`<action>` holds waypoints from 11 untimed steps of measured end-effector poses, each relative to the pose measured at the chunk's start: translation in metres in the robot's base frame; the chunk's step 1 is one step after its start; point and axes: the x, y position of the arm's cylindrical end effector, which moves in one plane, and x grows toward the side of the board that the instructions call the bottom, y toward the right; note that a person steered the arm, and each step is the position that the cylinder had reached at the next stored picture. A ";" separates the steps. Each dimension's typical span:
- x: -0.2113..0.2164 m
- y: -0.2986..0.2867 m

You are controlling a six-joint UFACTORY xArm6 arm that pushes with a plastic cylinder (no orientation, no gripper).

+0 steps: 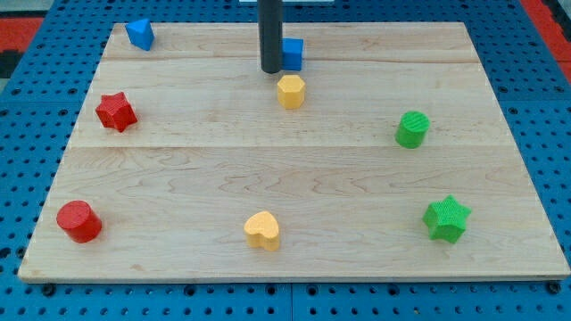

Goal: Point your arm to the blue cube

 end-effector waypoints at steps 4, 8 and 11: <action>0.000 -0.052; -0.001 -0.140; -0.003 -0.064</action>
